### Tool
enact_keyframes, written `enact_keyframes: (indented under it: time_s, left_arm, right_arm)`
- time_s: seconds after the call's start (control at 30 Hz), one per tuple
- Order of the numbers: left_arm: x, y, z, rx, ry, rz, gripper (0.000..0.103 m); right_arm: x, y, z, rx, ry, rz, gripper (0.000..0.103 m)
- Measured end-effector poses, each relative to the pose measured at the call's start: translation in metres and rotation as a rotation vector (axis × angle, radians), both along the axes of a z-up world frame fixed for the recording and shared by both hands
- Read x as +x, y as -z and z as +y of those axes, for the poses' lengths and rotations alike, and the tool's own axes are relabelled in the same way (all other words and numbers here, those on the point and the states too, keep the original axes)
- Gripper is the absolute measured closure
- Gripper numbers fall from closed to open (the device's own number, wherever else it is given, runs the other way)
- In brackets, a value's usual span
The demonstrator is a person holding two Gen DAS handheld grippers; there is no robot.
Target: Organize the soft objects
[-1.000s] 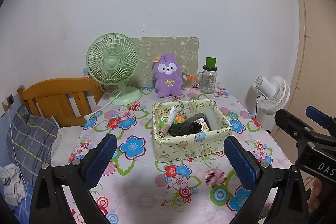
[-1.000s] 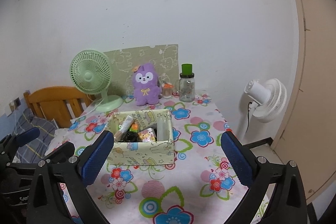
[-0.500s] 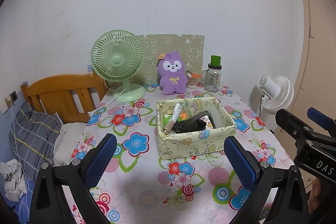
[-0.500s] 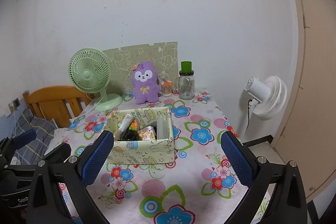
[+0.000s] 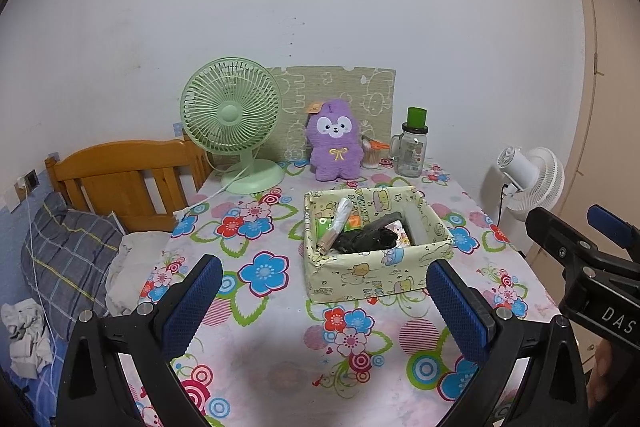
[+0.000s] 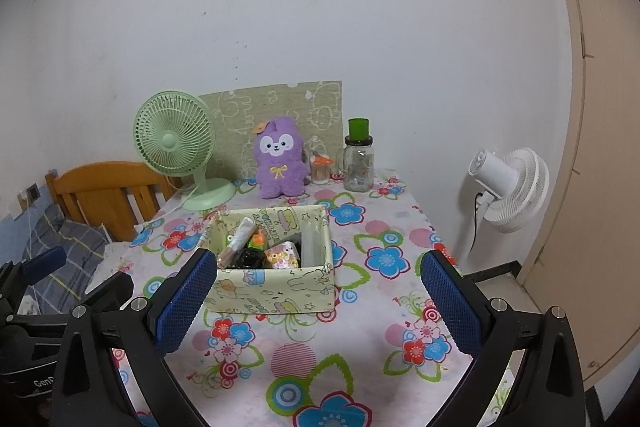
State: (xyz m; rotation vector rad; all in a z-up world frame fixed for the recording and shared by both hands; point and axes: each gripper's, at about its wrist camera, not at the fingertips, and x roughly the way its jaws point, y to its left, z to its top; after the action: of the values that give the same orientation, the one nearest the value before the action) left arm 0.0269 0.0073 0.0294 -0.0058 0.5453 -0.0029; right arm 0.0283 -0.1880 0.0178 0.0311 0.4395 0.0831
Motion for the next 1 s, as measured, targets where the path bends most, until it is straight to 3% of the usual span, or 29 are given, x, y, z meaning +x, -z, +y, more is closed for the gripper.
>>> enact_keyframes:
  time_s: [1.0]
  left_arm:
    - [-0.006,0.002,-0.01,0.014,-0.001,-0.006,0.0]
  right_arm:
    - [-0.002,0.0,0.0,-0.003,-0.028,0.012,0.0]
